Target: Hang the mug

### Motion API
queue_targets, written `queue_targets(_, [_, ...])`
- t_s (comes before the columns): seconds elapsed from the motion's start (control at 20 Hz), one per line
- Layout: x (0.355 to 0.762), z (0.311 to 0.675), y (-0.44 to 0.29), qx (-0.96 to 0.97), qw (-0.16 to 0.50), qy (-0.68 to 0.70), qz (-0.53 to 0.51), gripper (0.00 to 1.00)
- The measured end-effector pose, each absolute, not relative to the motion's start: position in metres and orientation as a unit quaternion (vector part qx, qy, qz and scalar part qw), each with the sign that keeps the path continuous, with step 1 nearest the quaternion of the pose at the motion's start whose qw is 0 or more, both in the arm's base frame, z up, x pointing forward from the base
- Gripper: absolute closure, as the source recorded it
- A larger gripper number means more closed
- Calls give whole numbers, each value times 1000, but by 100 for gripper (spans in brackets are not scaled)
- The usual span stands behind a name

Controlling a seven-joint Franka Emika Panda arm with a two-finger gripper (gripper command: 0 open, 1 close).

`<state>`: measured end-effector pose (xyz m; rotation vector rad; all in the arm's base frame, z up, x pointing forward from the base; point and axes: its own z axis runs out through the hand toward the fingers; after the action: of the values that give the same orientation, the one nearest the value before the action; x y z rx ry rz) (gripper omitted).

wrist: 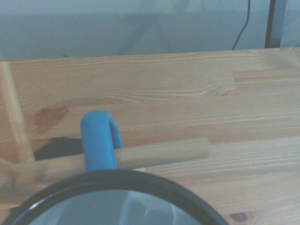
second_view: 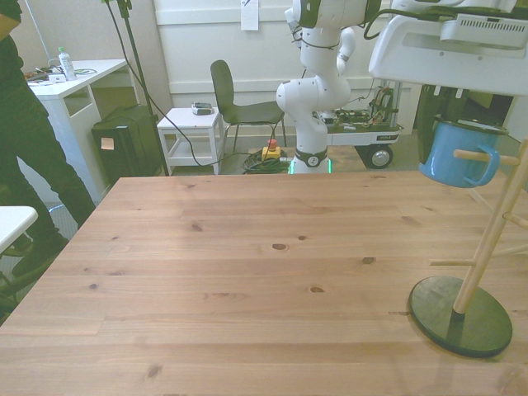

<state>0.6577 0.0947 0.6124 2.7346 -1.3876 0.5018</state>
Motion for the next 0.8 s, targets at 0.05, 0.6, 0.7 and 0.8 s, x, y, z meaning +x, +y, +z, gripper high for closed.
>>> queue_targets(0.05, [658, 609, 99, 881, 20, -444, 161, 100])
queue_targets(0.6, [646, 593, 104, 885, 35, -436, 163, 0])
queue_targets(0.7, [642, 593, 100, 884, 36, -437, 164, 0])
queue_targets(0.8, [640, 592, 98, 883, 35, -437, 164, 0])
